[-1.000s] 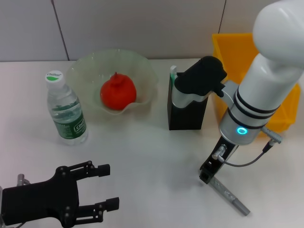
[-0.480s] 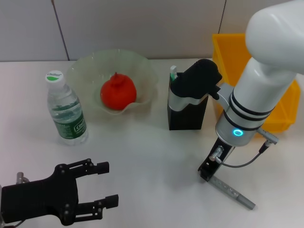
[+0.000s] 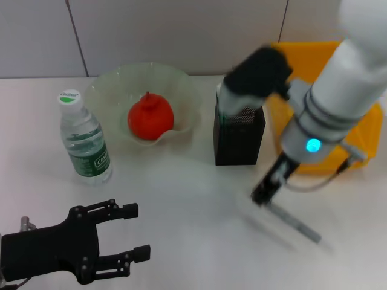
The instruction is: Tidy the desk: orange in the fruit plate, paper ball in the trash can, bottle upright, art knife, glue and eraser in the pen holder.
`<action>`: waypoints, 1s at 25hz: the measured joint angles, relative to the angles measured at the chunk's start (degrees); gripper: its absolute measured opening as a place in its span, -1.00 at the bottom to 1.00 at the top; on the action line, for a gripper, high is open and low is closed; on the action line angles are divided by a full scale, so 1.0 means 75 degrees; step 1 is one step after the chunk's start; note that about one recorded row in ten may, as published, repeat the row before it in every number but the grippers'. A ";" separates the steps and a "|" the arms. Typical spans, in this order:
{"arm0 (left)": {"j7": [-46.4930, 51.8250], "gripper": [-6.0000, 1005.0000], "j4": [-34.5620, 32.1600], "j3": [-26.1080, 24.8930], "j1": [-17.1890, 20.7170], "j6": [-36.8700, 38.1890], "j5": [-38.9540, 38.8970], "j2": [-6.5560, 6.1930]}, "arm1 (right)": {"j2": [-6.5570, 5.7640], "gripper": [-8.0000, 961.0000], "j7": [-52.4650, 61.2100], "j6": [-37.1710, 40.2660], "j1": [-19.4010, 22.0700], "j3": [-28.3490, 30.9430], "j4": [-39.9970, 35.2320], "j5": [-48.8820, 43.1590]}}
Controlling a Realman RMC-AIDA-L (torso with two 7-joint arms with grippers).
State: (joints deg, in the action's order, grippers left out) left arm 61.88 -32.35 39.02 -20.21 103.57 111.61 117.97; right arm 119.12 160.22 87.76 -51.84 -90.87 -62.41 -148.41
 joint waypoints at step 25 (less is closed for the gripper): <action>0.0069 0.57 0.0109 -0.0042 0.0051 -0.0298 -0.0047 0.0045 | 0.0020 -0.73 -0.3297 -0.3833 0.1945 0.1198 -0.2593 0.1913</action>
State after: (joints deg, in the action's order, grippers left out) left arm 62.41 -31.53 38.71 -19.82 101.33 111.25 118.31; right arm 119.27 135.49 59.01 -37.25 -81.89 -81.86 -134.07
